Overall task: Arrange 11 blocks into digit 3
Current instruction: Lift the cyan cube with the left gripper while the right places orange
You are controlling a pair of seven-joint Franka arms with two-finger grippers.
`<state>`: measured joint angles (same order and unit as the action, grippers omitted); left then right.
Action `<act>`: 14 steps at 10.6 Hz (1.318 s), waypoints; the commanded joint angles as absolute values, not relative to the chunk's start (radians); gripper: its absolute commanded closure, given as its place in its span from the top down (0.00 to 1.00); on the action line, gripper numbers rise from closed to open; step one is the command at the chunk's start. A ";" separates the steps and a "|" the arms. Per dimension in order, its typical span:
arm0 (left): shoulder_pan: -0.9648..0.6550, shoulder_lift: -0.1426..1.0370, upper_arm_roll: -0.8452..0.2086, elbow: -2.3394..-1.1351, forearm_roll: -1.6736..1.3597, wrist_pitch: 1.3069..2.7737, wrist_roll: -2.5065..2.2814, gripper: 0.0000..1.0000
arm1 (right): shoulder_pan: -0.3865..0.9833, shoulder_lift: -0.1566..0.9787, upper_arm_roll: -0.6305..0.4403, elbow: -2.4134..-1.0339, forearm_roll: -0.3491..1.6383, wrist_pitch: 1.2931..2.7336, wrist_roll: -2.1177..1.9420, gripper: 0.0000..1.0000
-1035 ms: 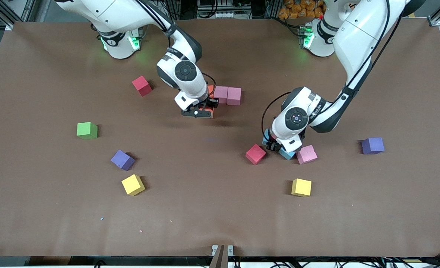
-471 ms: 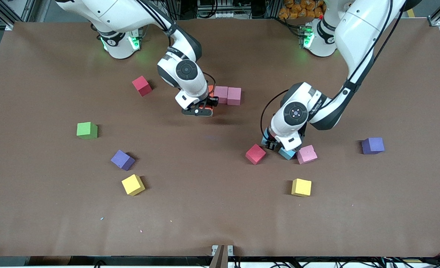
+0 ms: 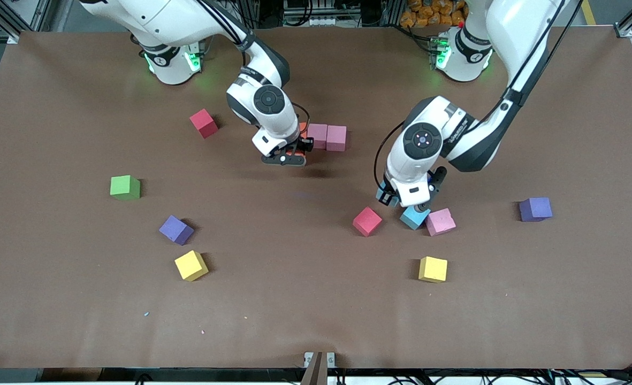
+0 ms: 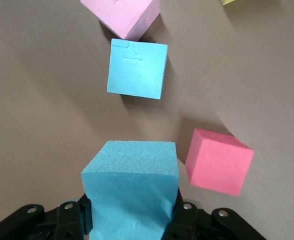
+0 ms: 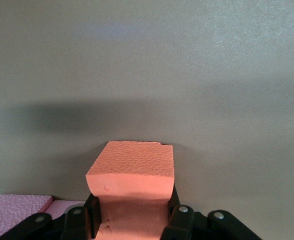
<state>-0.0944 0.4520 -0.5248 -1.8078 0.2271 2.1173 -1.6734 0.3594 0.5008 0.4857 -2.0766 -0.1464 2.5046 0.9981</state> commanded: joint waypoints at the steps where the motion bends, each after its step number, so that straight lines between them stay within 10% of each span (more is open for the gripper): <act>1: -0.097 0.445 -0.541 -1.757 0.250 2.031 -1.573 0.02 | 0.368 0.494 0.485 -2.085 -0.173 2.516 1.028 0.00; 14: -0.080 0.449 -0.535 -1.637 0.250 1.930 -1.029 0.03 | 0.373 0.508 0.485 -2.083 -0.175 2.533 1.020 0.00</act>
<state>-0.0810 0.4466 -0.5320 -1.6534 0.2281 1.9524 -1.0442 0.3631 0.5049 0.4868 -2.0799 -0.1555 2.5206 0.9981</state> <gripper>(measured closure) 0.449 0.471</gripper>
